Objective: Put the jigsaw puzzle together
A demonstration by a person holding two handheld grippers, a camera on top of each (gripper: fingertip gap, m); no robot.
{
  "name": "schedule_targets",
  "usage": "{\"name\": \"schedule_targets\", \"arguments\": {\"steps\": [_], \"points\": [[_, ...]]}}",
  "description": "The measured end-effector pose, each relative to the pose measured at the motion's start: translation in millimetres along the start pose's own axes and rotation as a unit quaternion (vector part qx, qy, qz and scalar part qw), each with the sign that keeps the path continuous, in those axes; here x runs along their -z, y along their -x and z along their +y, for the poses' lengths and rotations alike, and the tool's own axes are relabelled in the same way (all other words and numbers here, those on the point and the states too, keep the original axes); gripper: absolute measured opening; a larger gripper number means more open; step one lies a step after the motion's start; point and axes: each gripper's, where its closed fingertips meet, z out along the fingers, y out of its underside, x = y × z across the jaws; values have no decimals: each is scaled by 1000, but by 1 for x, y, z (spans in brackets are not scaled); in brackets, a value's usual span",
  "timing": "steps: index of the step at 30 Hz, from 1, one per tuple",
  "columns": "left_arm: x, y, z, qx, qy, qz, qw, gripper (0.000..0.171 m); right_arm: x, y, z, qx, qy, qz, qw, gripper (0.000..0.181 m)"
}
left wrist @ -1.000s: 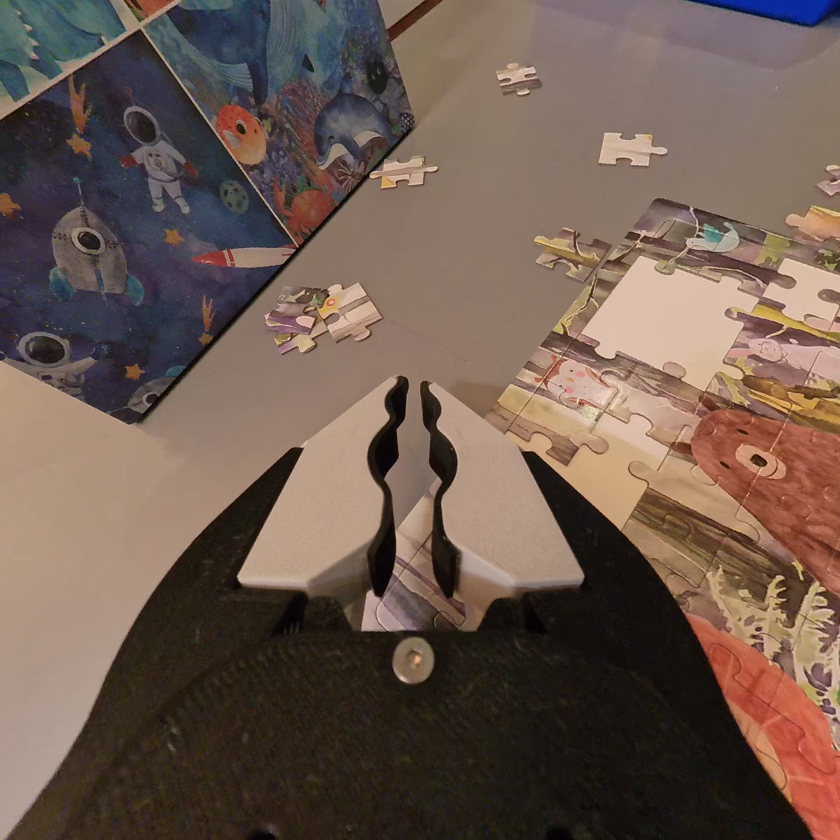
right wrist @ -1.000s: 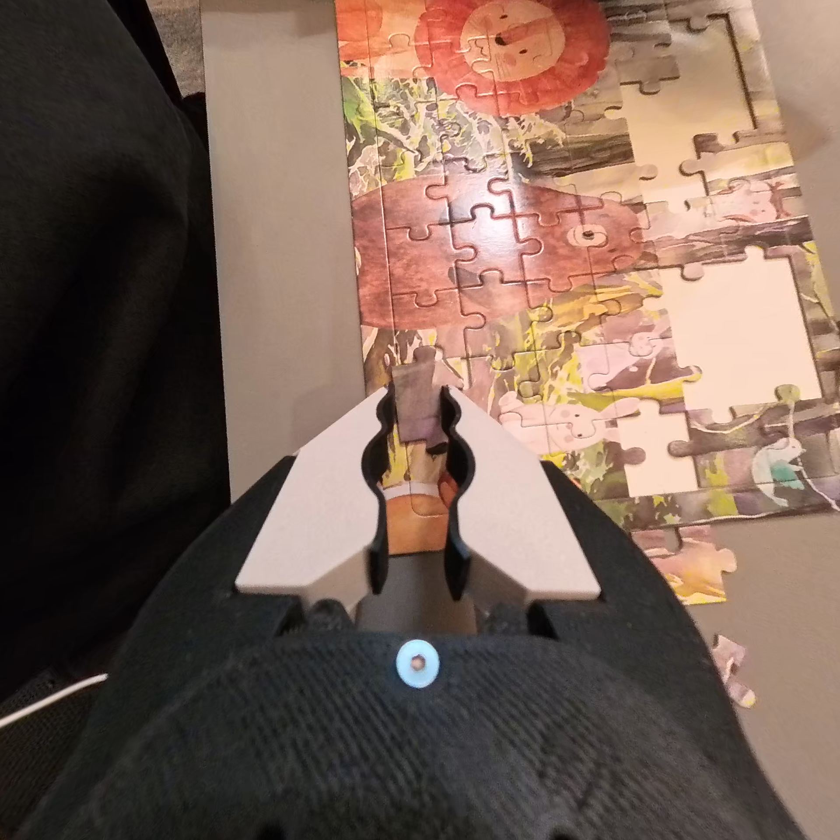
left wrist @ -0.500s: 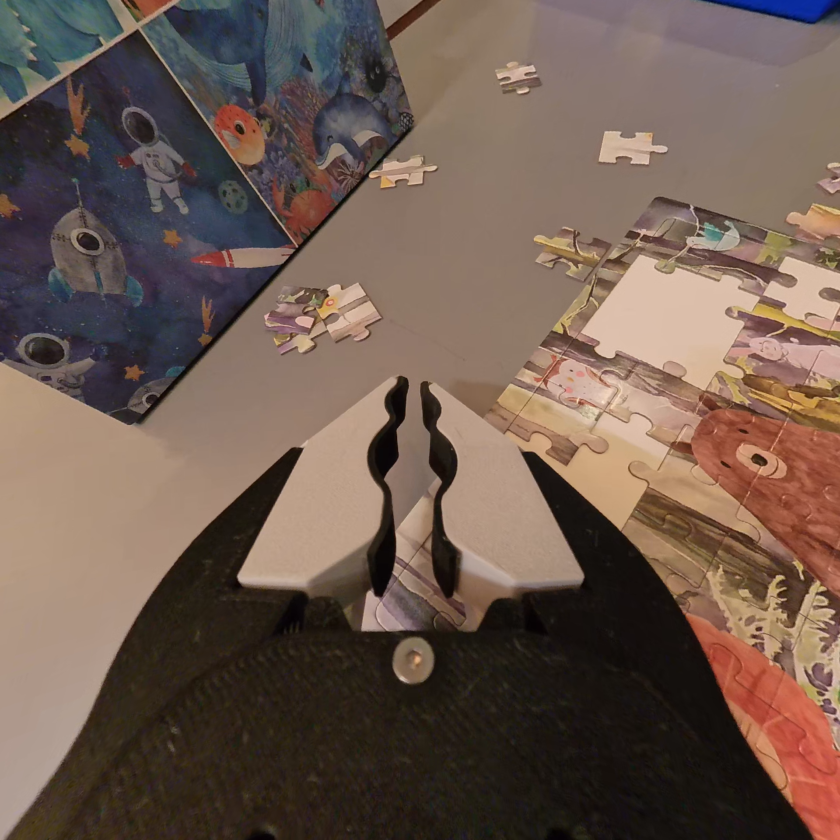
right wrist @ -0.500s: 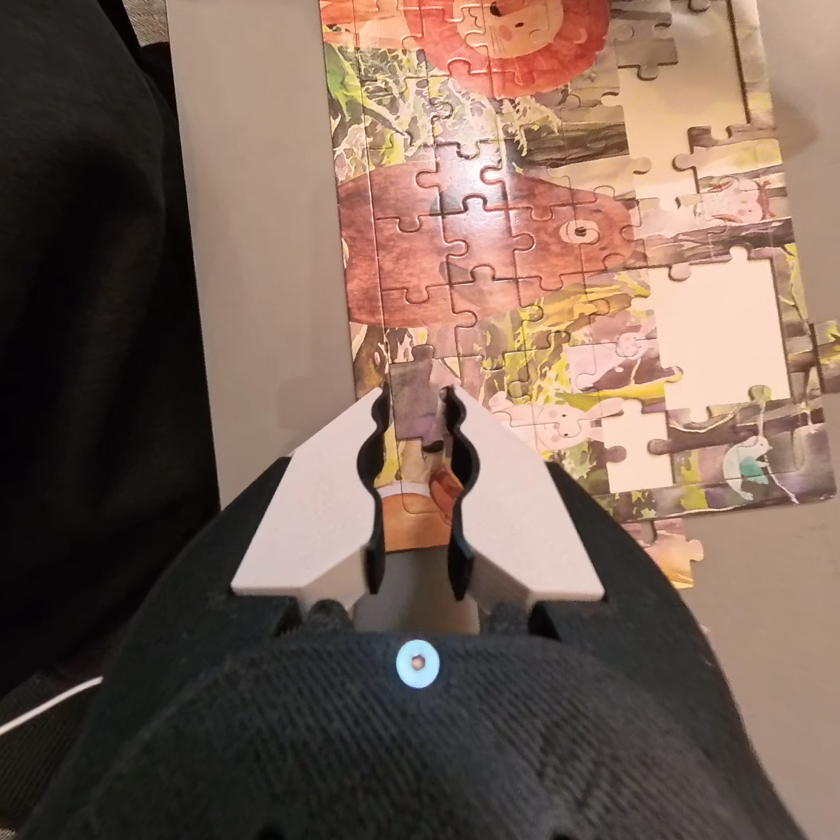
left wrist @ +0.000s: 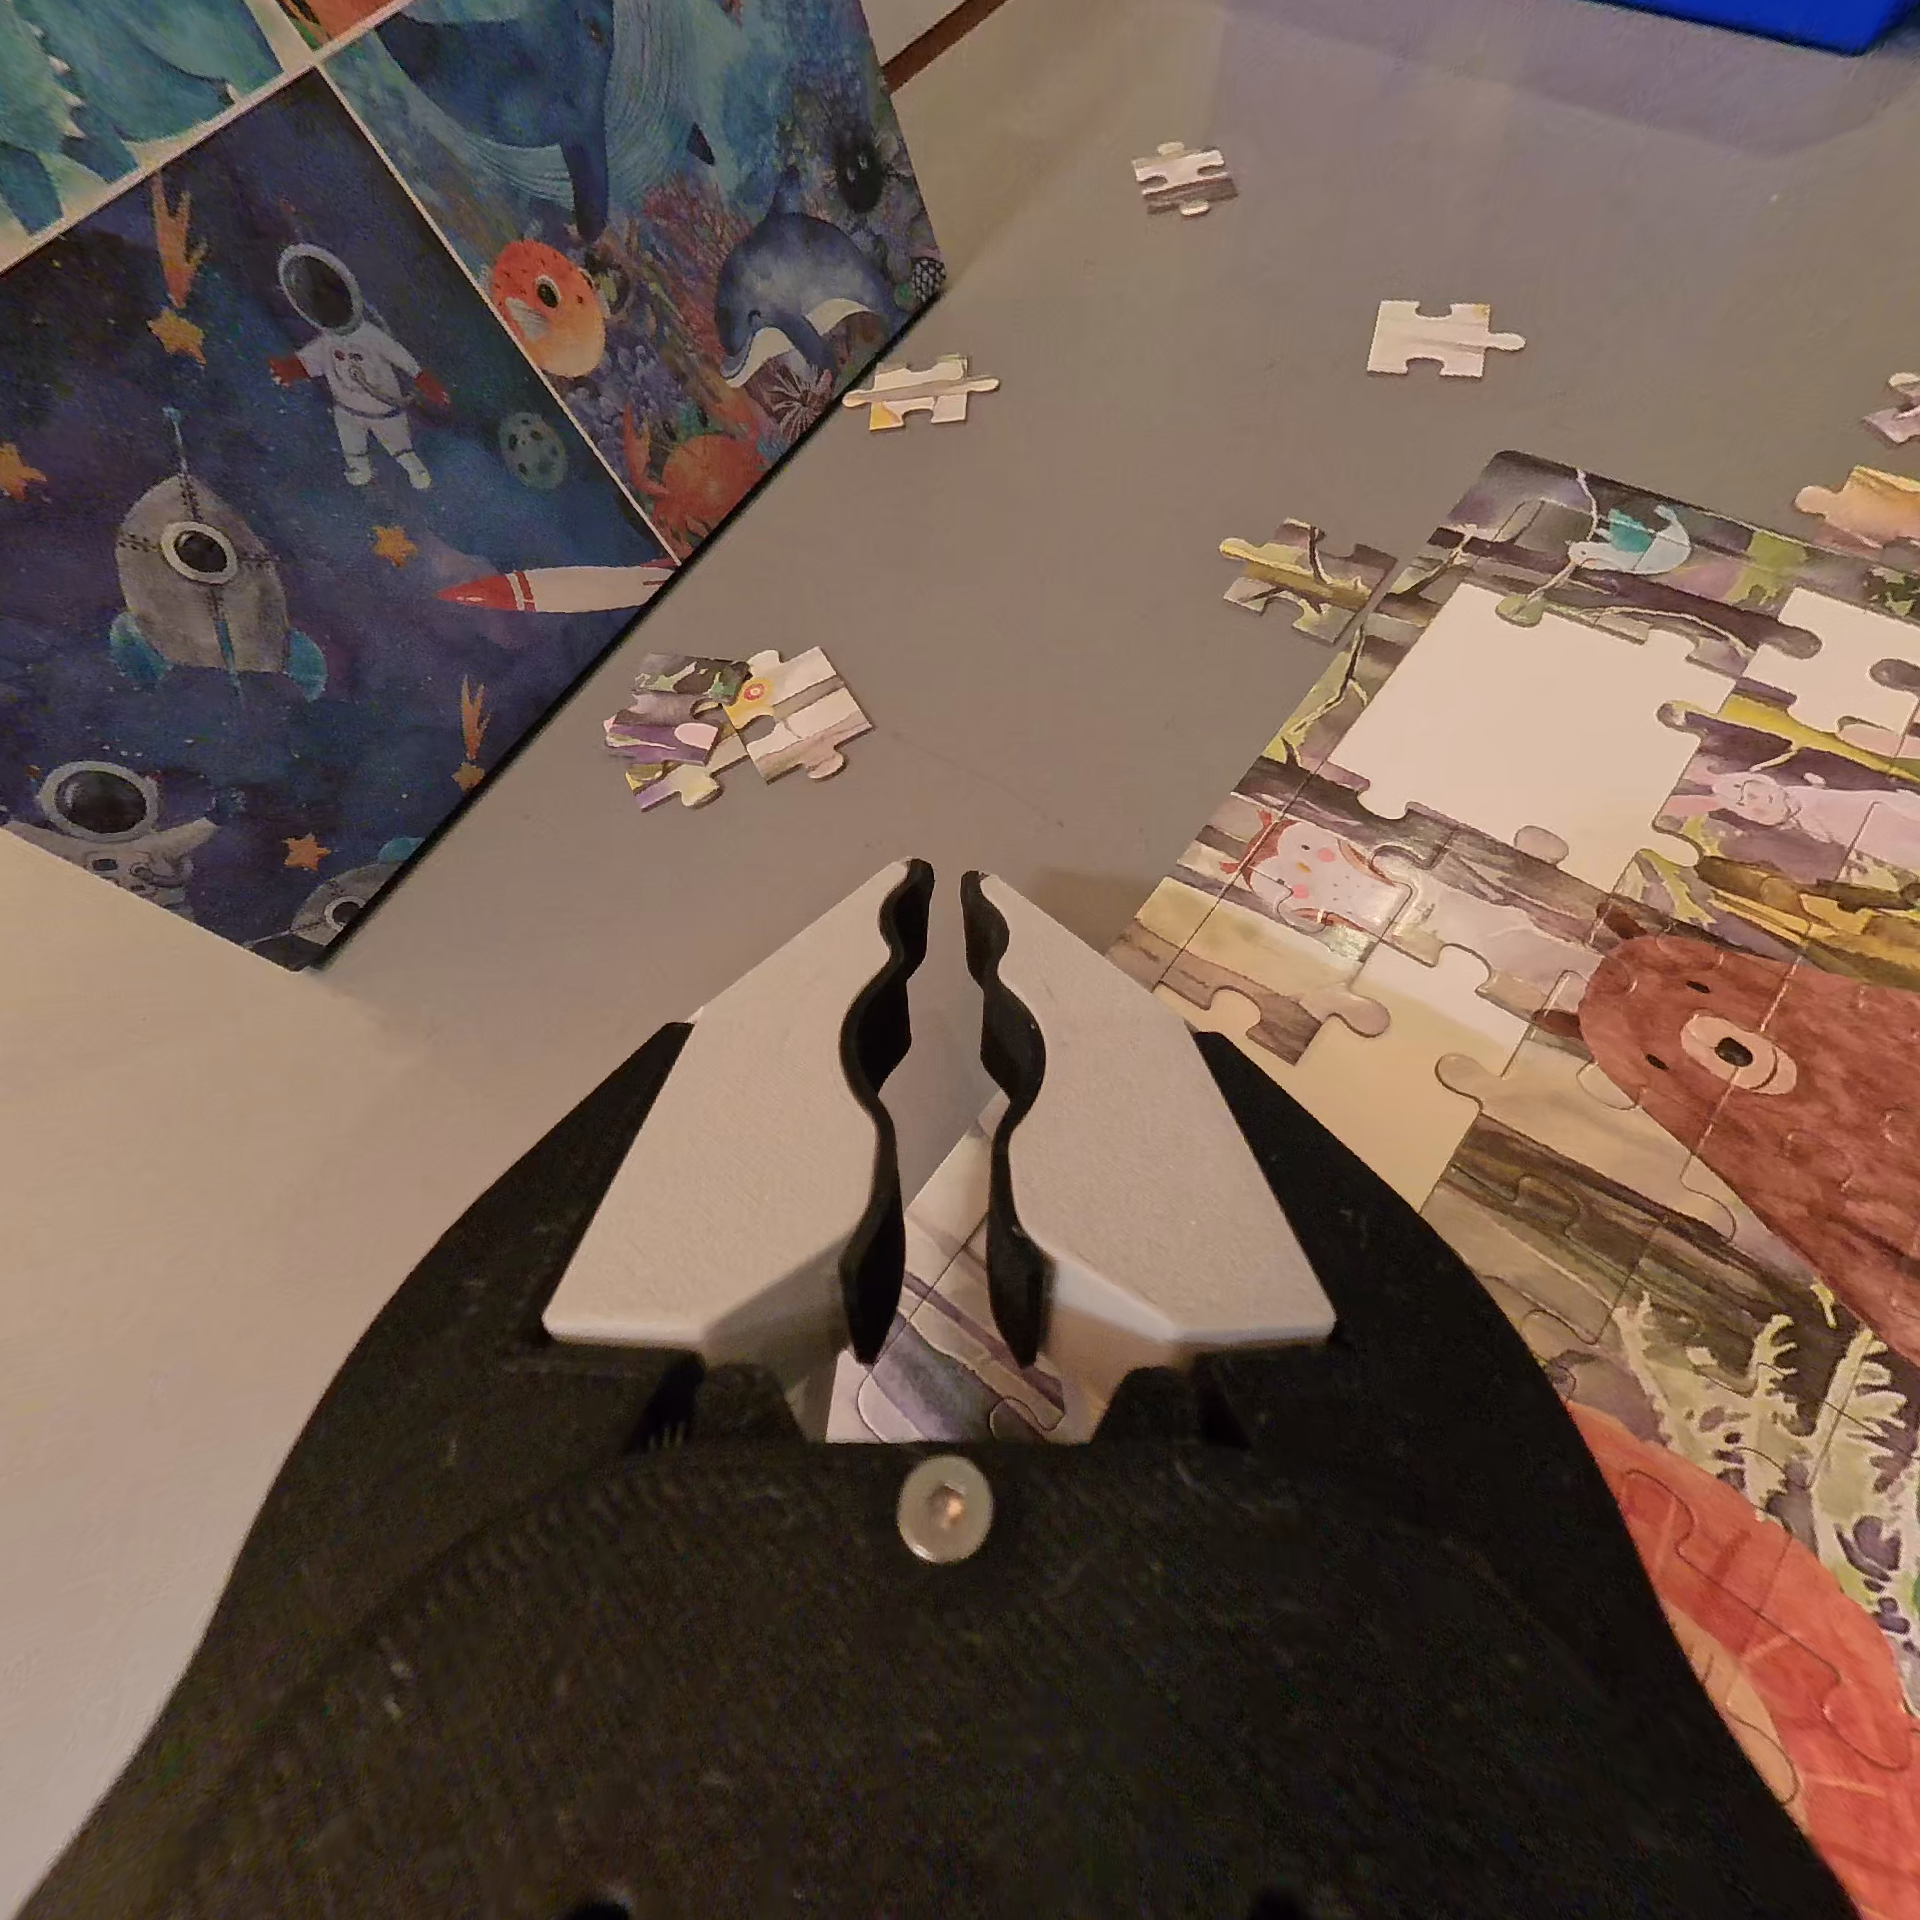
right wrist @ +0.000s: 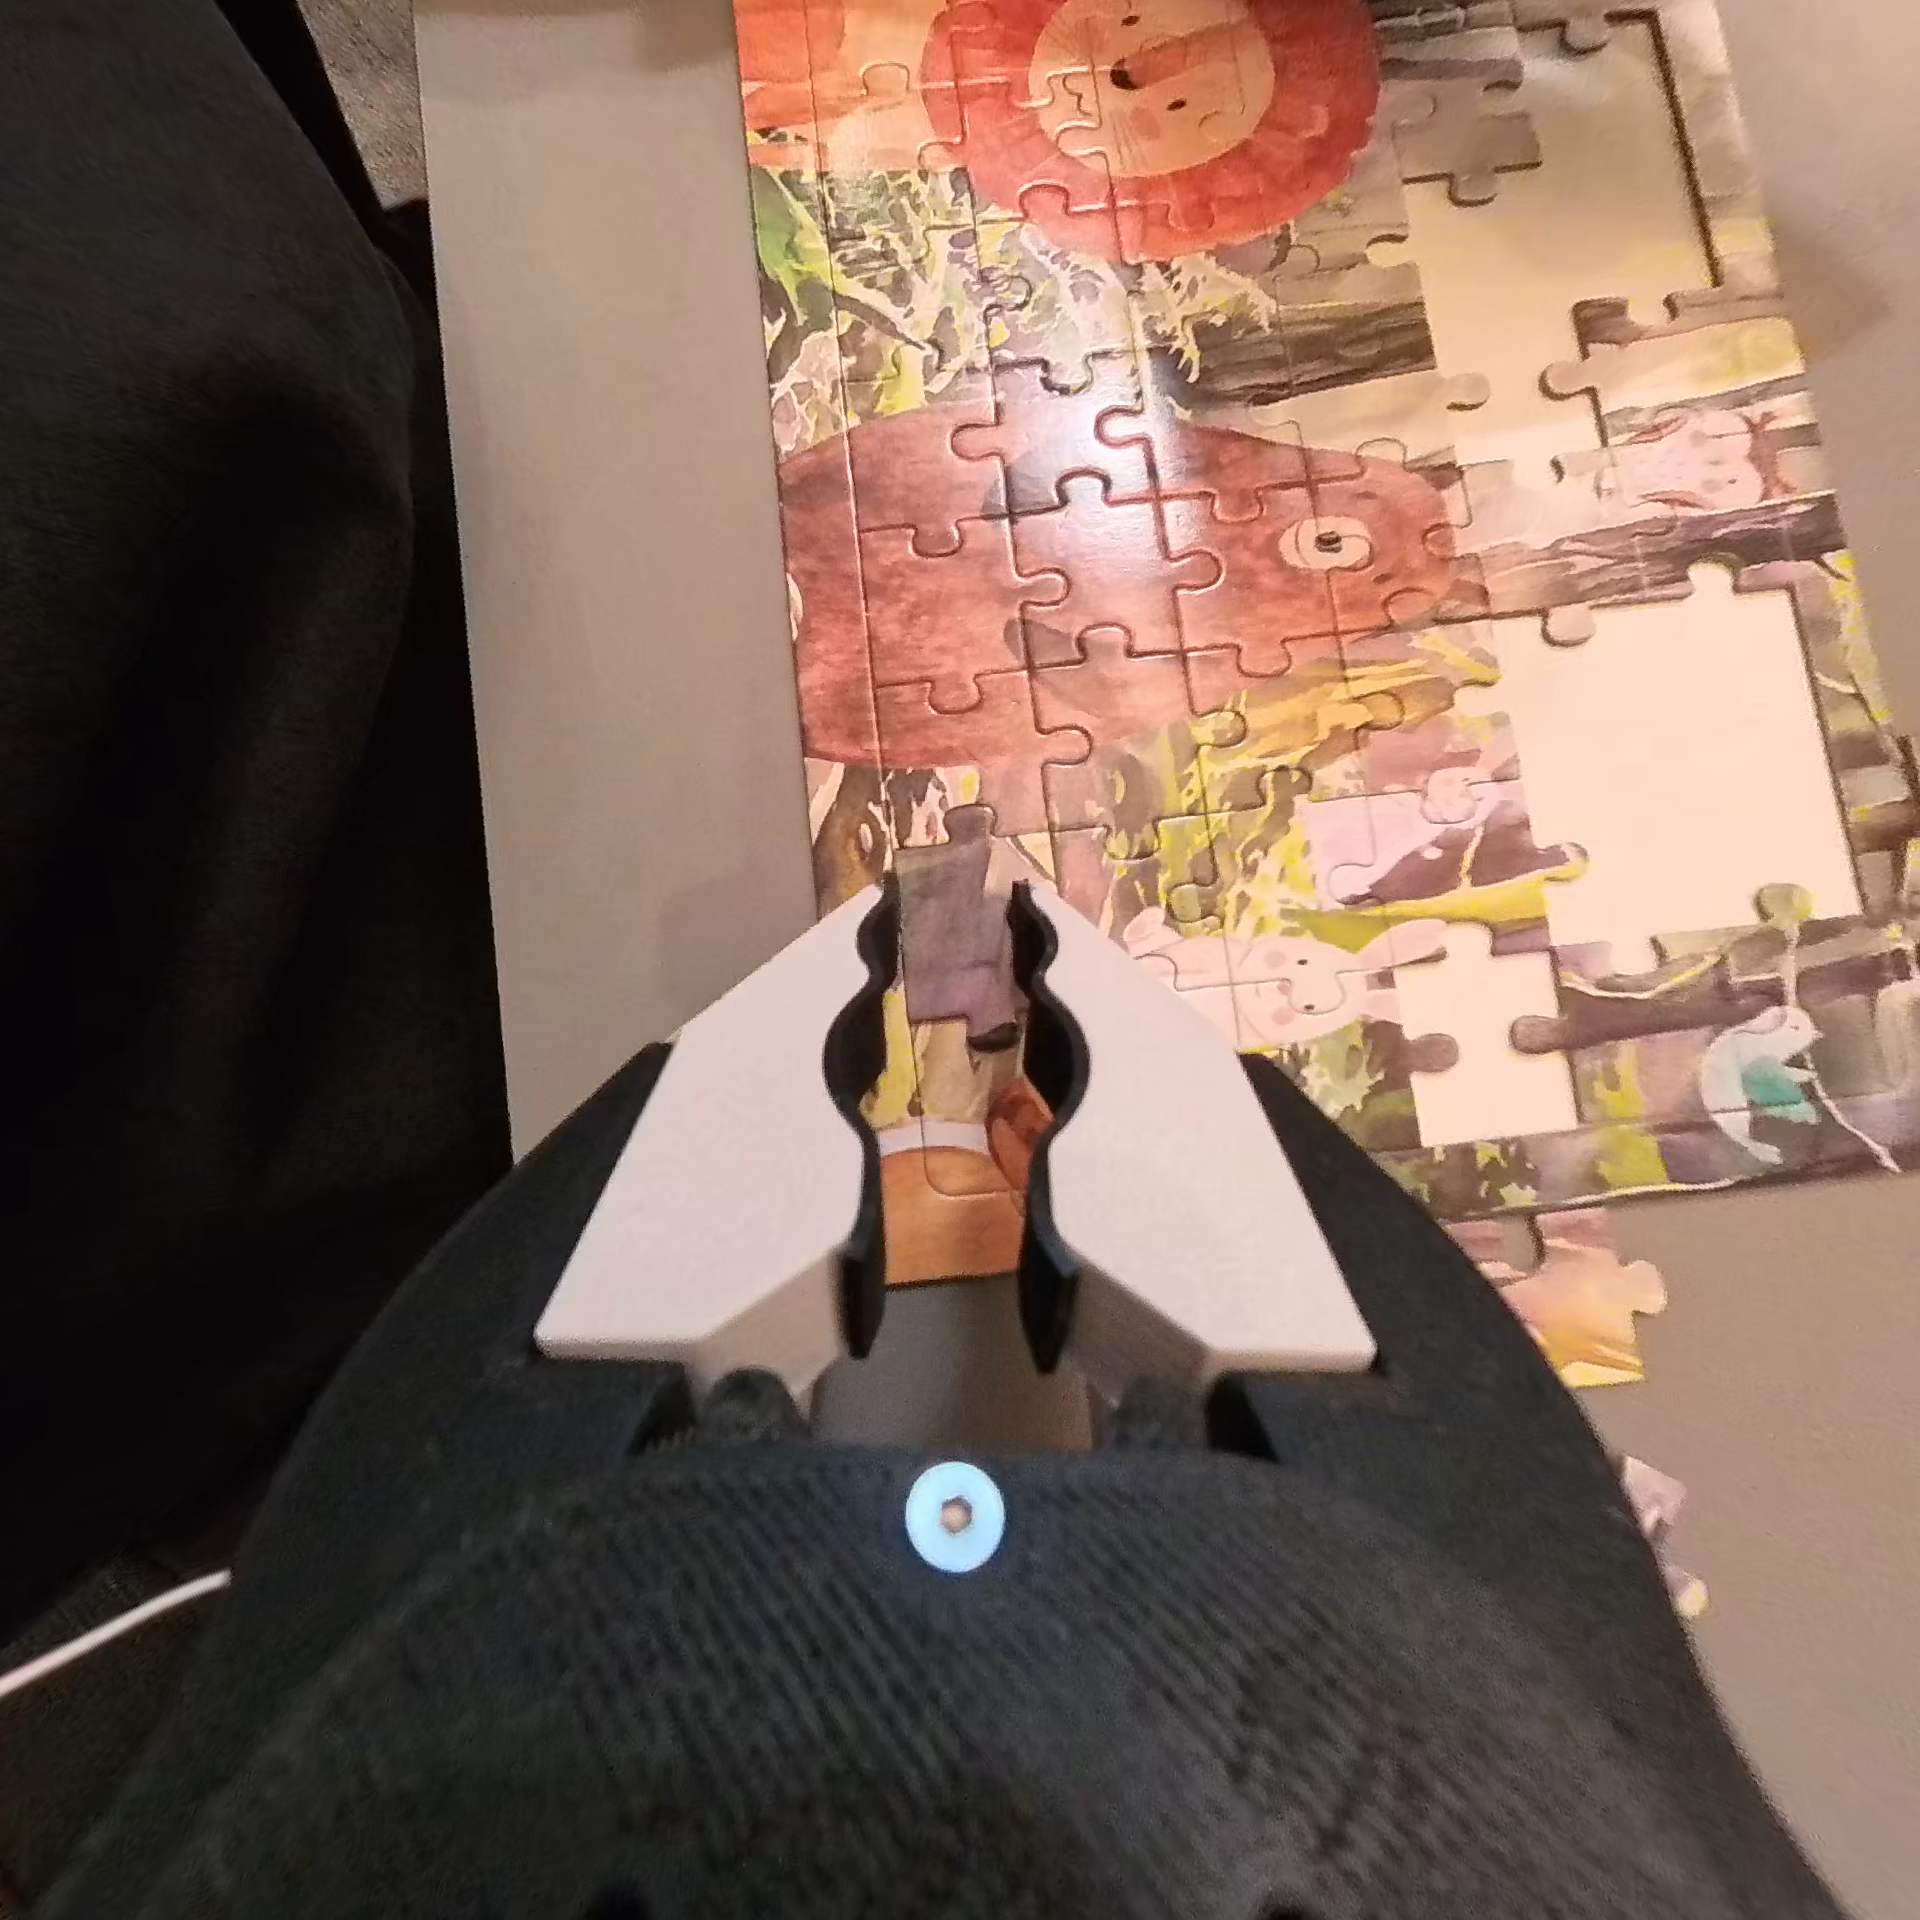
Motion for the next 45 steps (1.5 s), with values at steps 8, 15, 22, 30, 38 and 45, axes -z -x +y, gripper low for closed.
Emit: {"name": "schedule_targets", "arguments": {"steps": [8,15,22,30,38,45], "points": [[0,0,0,1,0,0,1000,4,10,-5,2,-13,-13,9,1000,17],[0,0,0,1,1,0,1000,4,8,-9,10,-26,-18,22,999,7],[0,0,0,2,0,1,1000,4,7,-11,11,-28,-16,27,999,9],[0,0,0,1,-1,0,1000,4,6,-10,8,-28,-40,23,999,6],[0,0,0,1,-1,-1,1000,4,10,-6,11,-38,-56,-2,998,0],[-1,0,1,-2,4,0,1000,4,13,-6,14,-45,-60,4,997,6]]}}
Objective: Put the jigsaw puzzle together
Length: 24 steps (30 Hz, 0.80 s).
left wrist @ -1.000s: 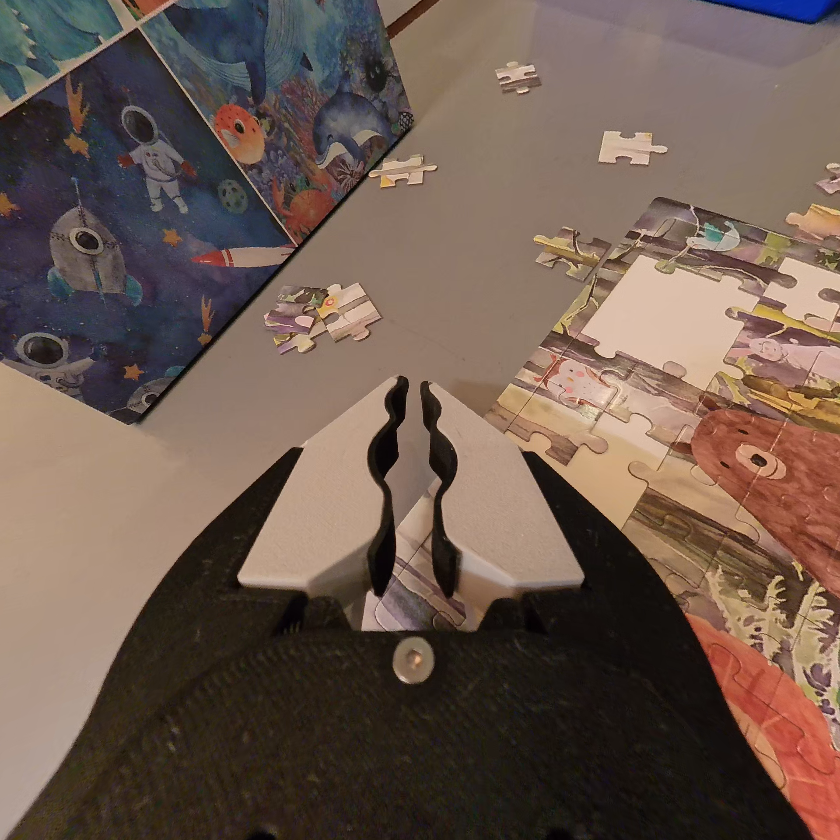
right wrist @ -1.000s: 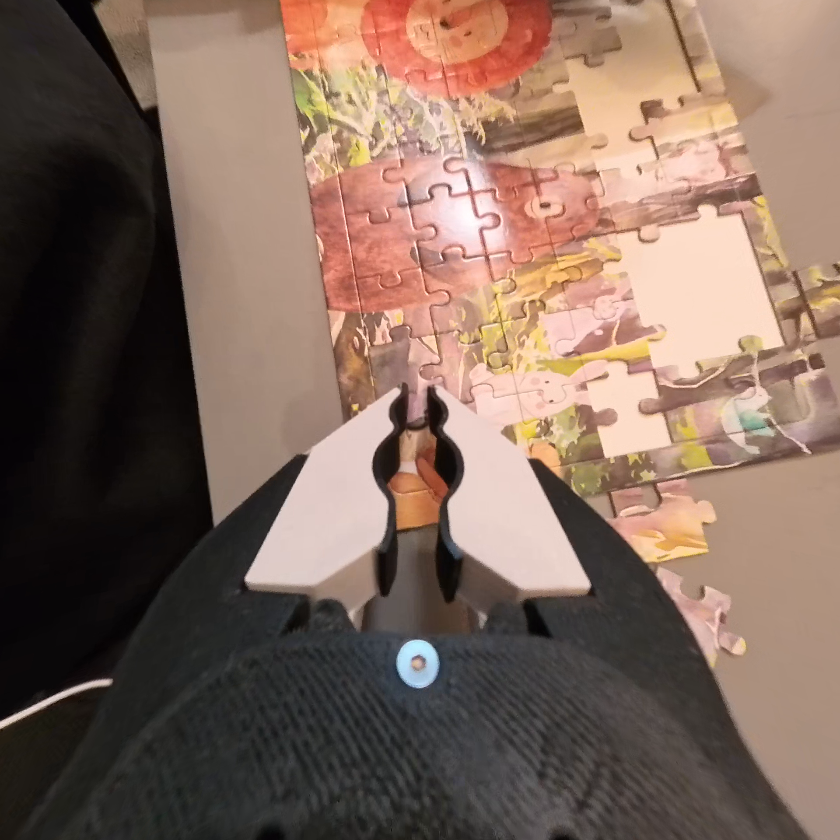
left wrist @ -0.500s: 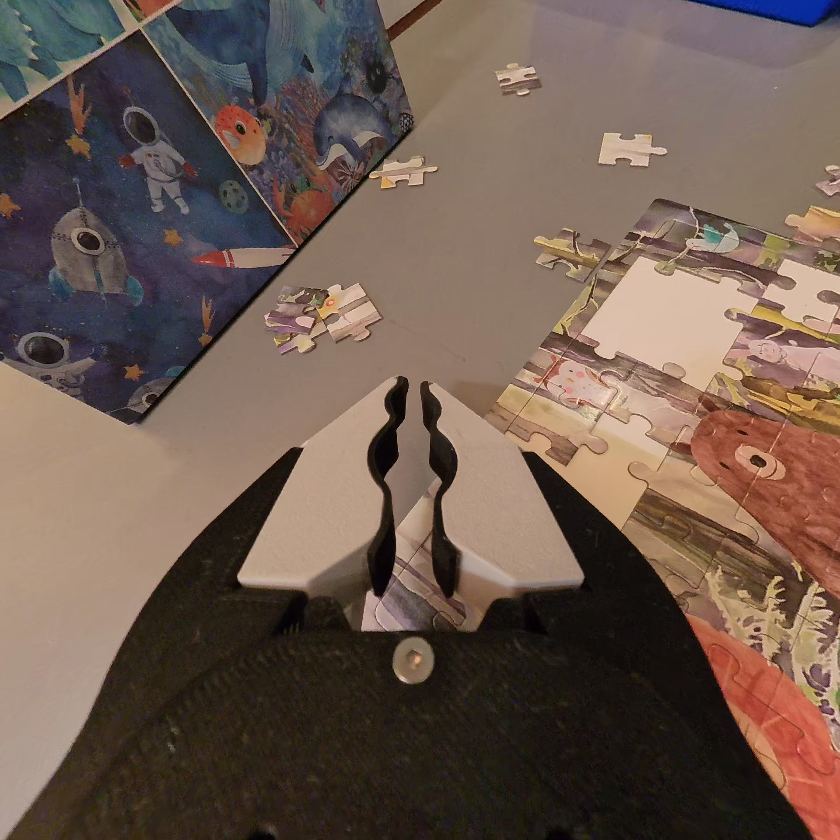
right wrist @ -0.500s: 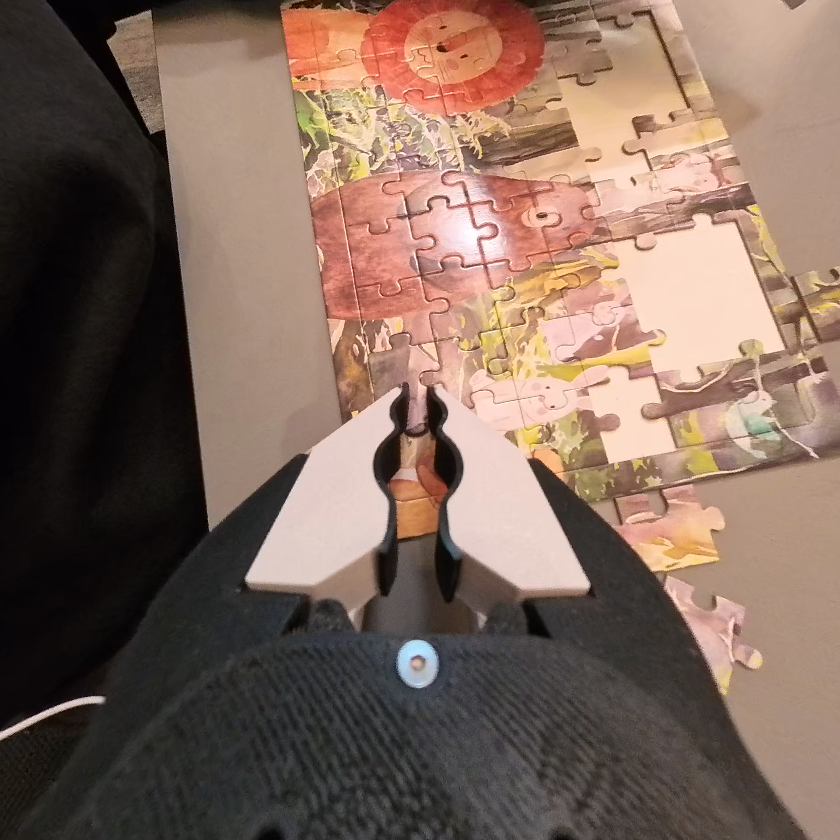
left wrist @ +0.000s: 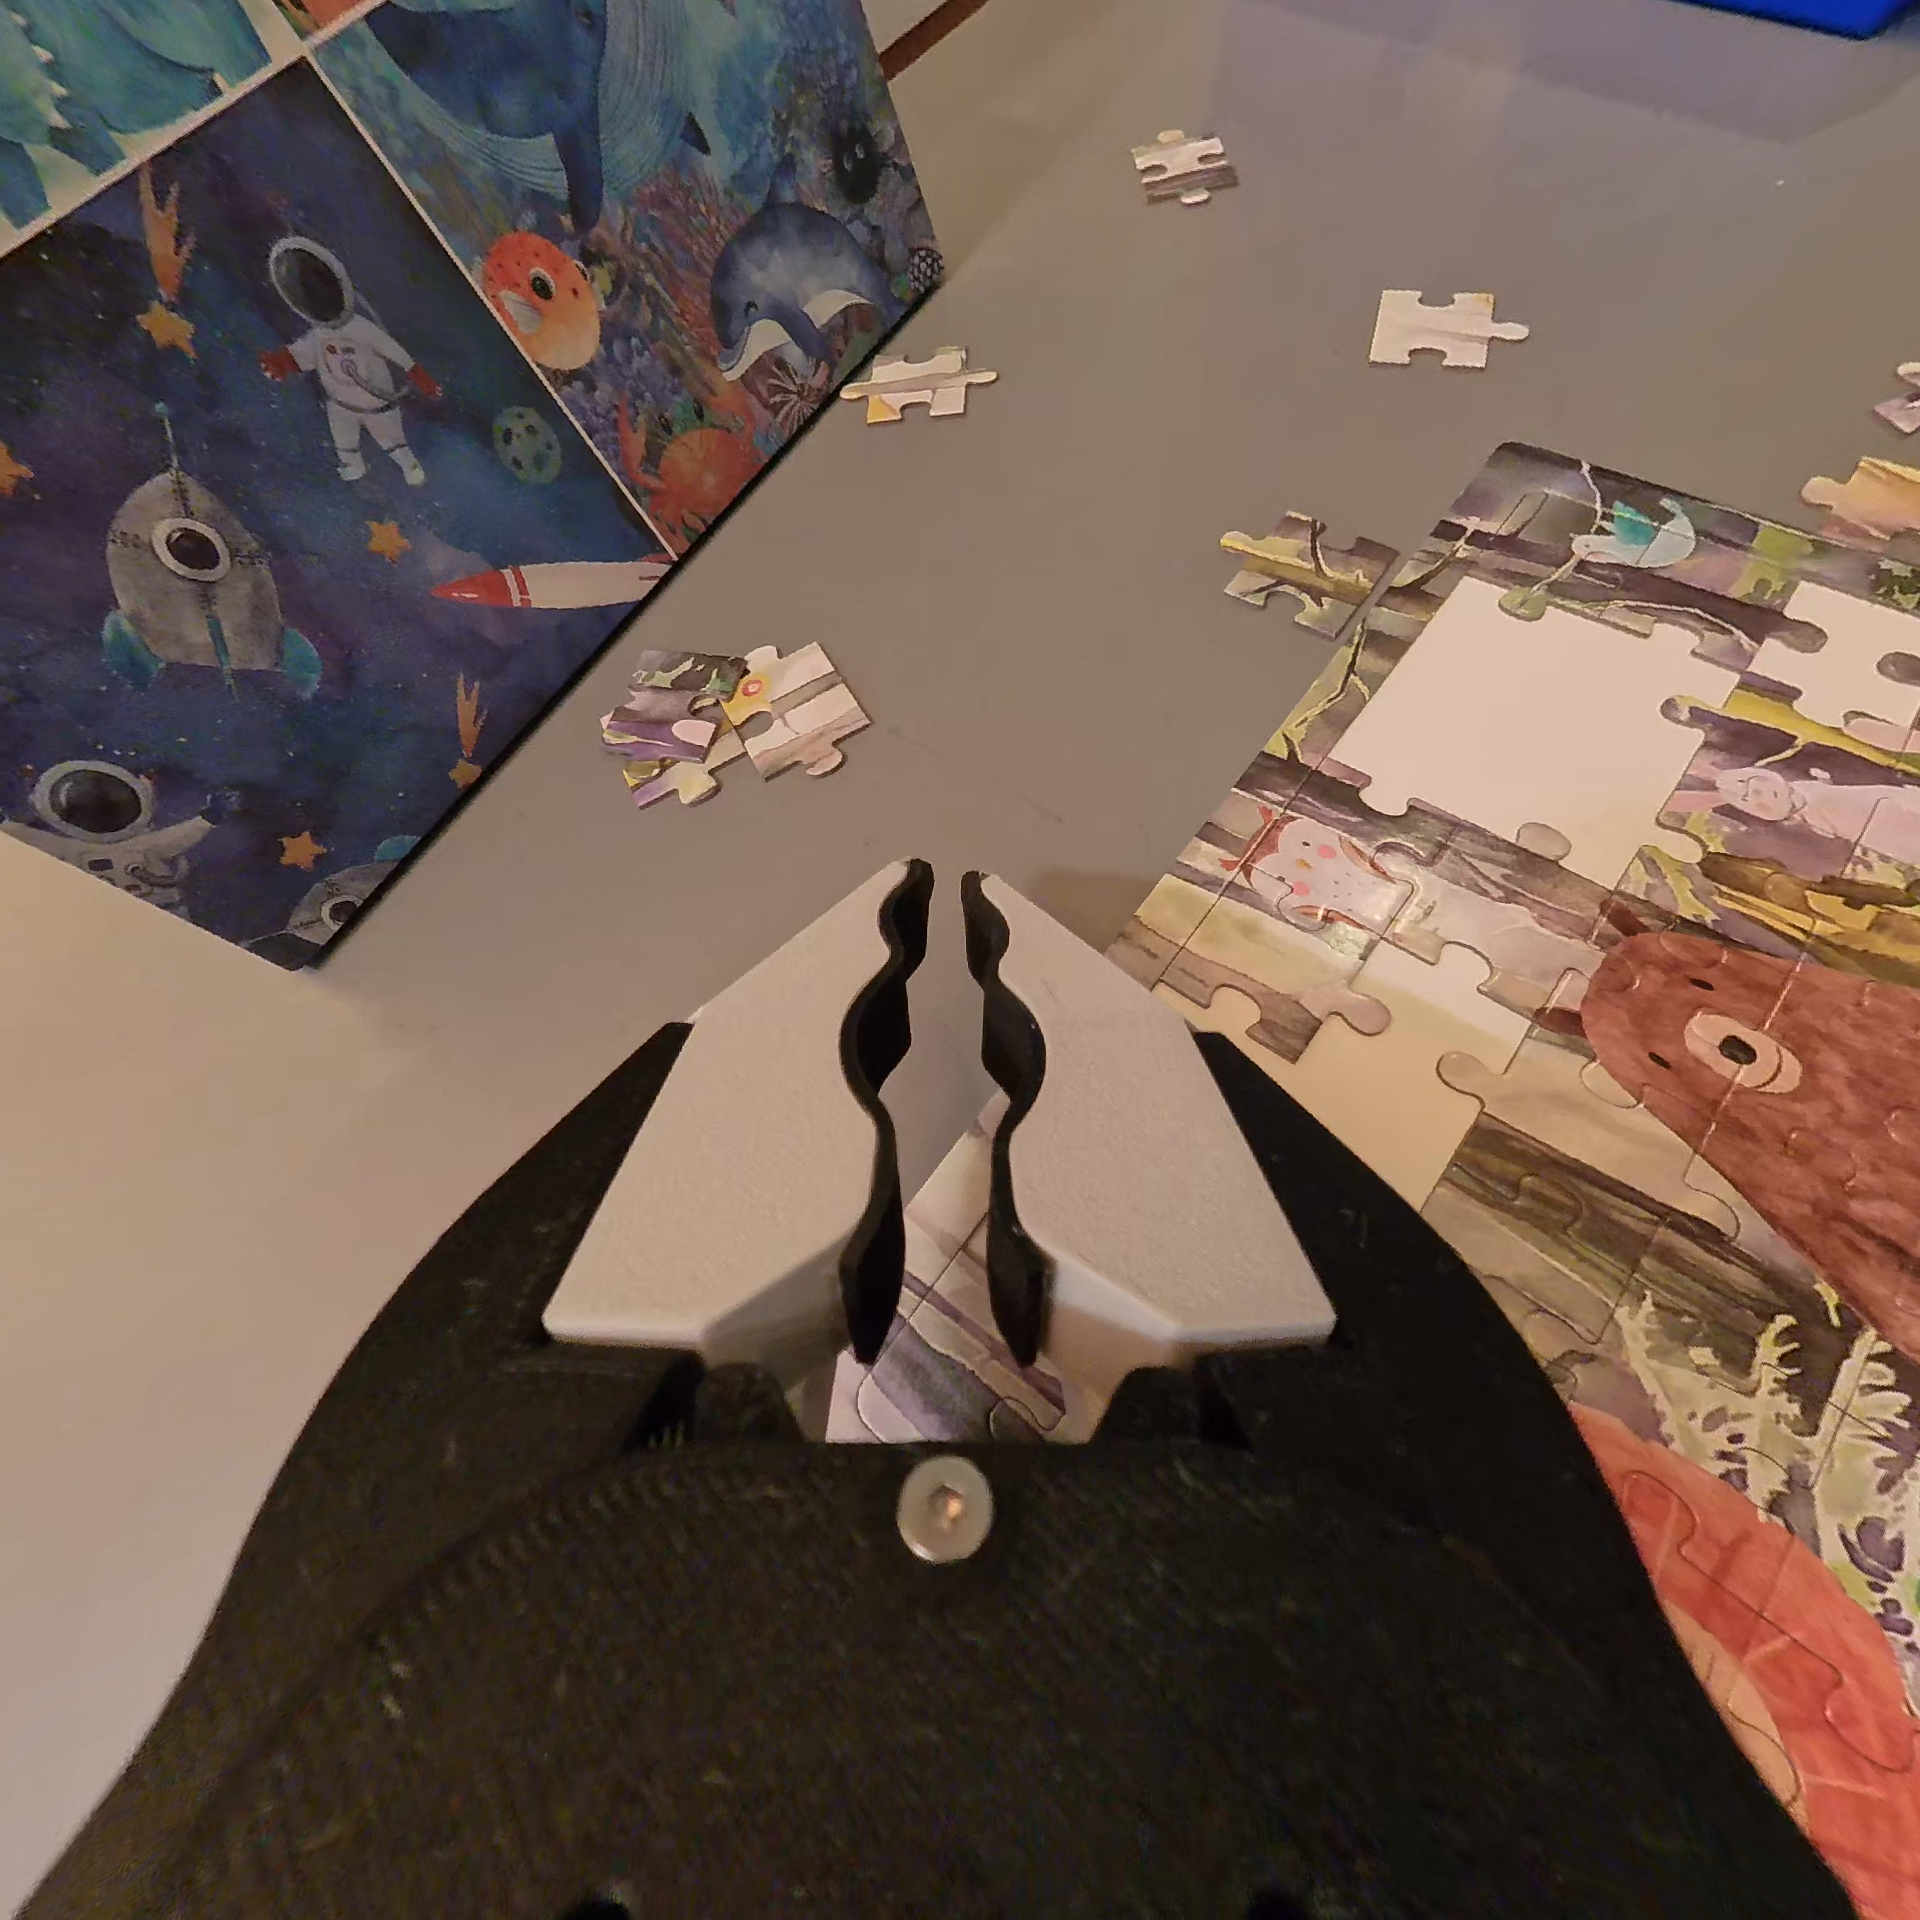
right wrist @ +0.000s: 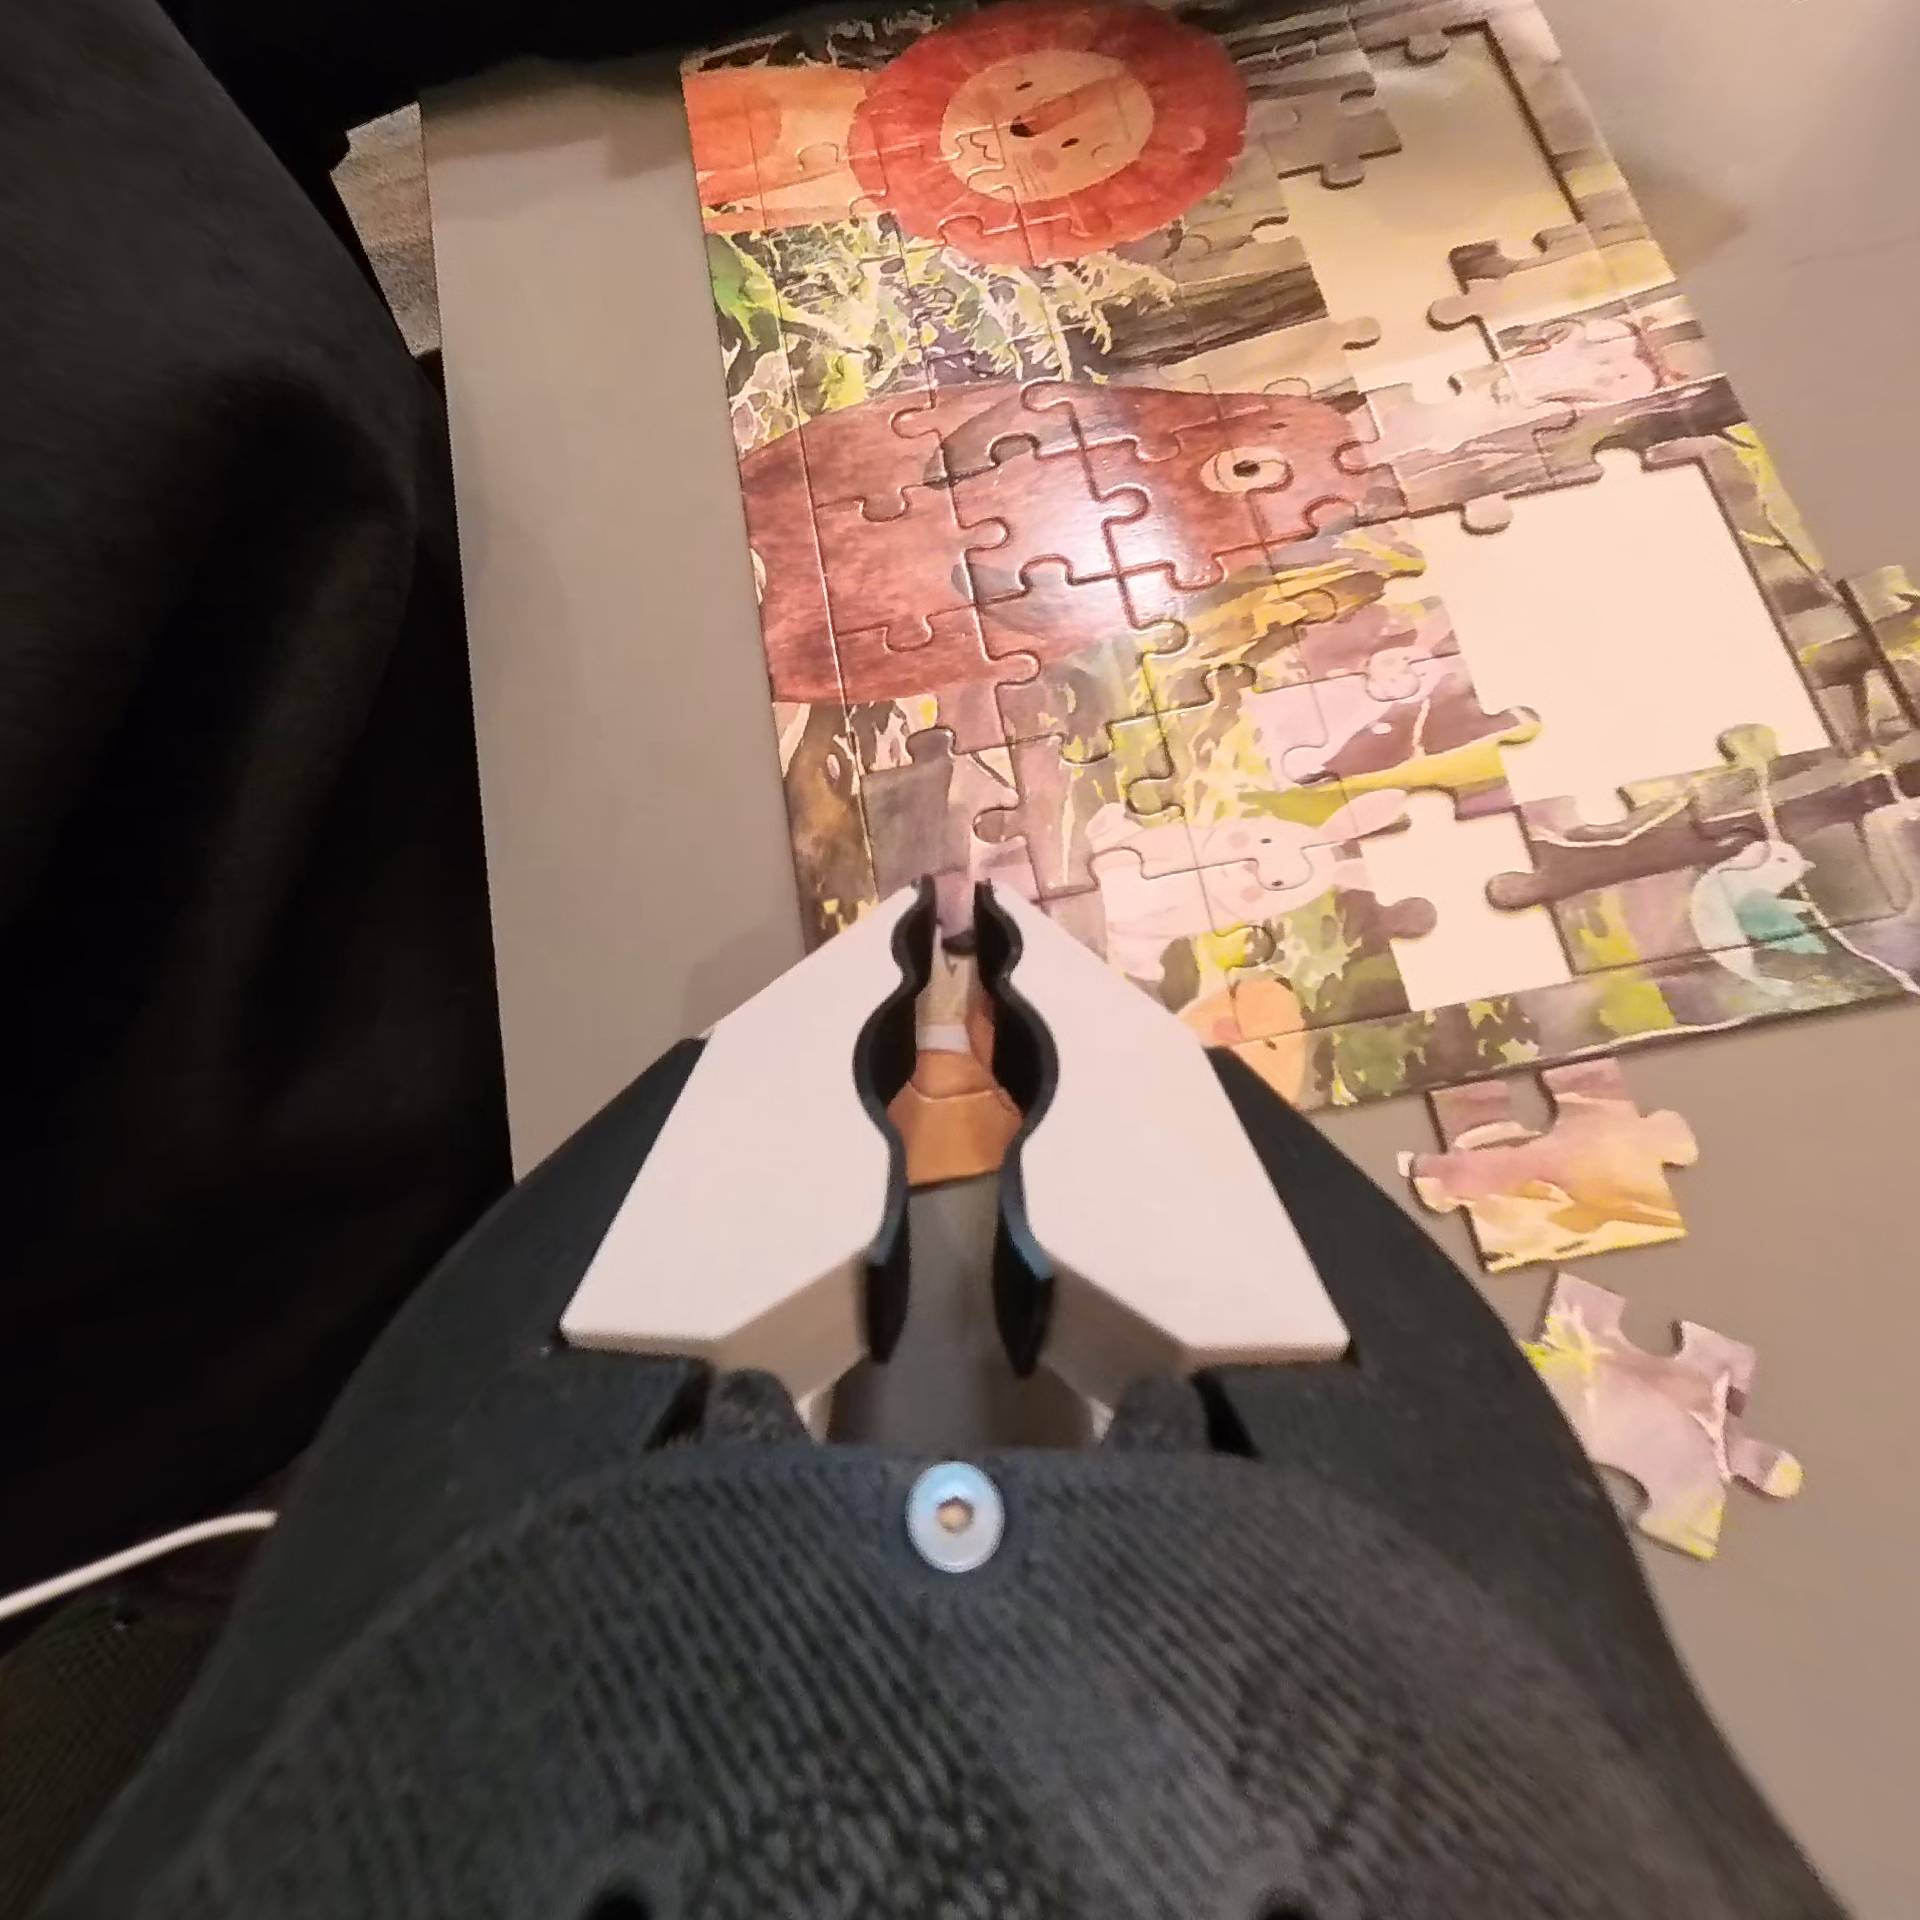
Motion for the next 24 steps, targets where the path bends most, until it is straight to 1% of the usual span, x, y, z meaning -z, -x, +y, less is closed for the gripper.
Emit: {"name": "schedule_targets", "arguments": {"steps": [3,19,21,22,24], "points": [[0,0,0,-1,1,-1,1000,4,-3,-1,-1,5,-2,4,1000,2],[0,1,0,3,0,0,1000,5,-4,-1,-2,24,-20,-15,999,0],[0,1,0,5,-2,0,1000,5,0,-4,0,12,-24,-18,999,4],[1,1,-1,6,-3,0,1000,5,4,-6,-1,-3,-36,-22,999,7],[1,1,0,6,-3,0,1000,5,14,-7,-6,-29,-68,-32,997,8]]}}
